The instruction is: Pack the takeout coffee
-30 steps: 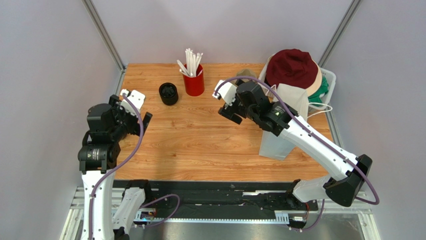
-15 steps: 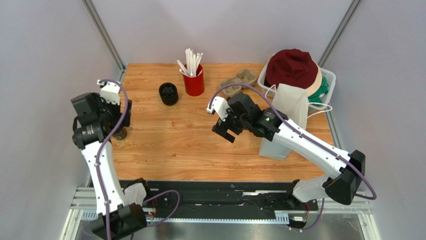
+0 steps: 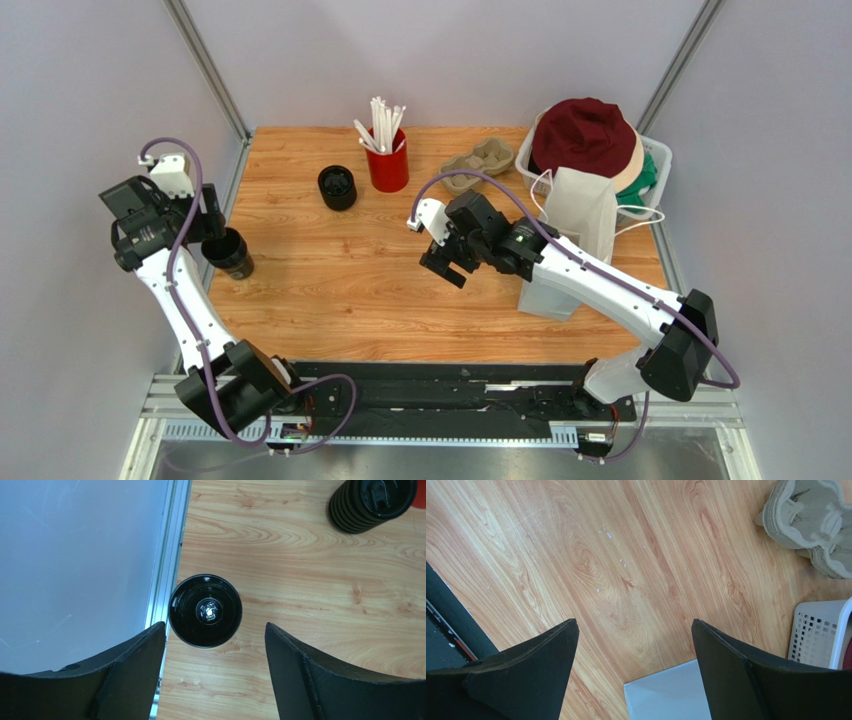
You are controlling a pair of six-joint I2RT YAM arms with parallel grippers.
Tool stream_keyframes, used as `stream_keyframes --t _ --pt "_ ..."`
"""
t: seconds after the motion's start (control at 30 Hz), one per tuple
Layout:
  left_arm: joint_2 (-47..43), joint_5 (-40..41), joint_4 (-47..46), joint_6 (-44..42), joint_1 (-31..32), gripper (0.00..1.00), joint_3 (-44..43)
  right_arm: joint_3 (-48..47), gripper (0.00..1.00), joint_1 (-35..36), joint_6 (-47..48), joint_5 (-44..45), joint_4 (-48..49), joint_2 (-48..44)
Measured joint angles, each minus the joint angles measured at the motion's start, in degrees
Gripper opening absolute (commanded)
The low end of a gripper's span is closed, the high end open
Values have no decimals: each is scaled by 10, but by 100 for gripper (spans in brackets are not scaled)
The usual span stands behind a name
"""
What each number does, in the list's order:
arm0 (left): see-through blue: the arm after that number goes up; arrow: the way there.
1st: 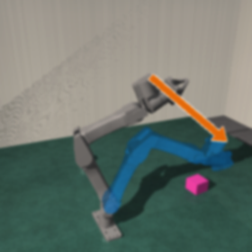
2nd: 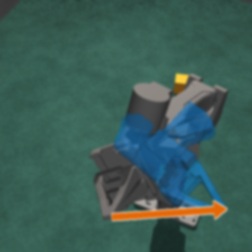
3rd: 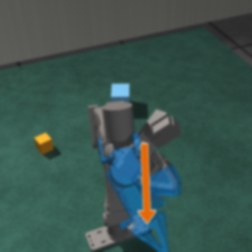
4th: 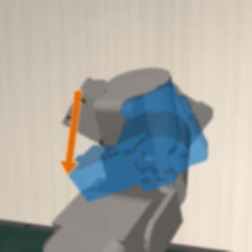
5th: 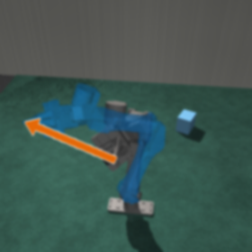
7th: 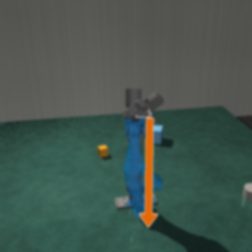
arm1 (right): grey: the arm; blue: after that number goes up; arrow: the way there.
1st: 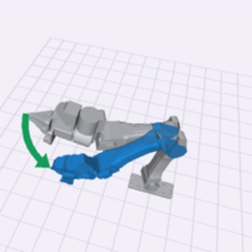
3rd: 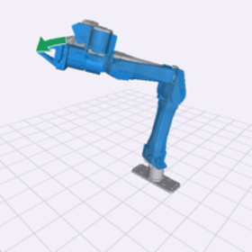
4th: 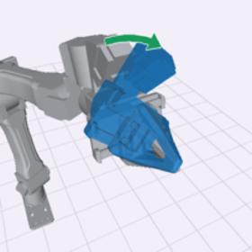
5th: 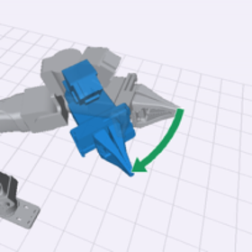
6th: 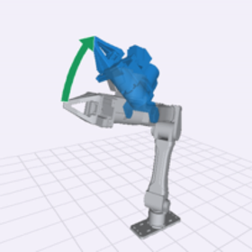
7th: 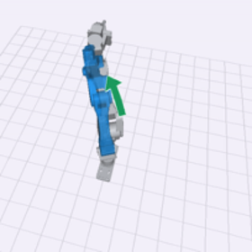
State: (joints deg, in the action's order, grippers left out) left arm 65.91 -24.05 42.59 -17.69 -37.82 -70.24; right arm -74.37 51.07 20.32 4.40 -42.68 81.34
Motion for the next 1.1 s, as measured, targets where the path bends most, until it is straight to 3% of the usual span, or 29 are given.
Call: stream_keyframes --t 0.17,0.5,1.1 --pt "39 -15 -16 13 -37 73 -6 5 89 3 0 10 0 14" --pt "87 -21 -57 41 -49 59 1 9 88 11 1 26 5 15" --pt "132 11 -107 41 -50 56 45 15 88 19 1 37 6 16"
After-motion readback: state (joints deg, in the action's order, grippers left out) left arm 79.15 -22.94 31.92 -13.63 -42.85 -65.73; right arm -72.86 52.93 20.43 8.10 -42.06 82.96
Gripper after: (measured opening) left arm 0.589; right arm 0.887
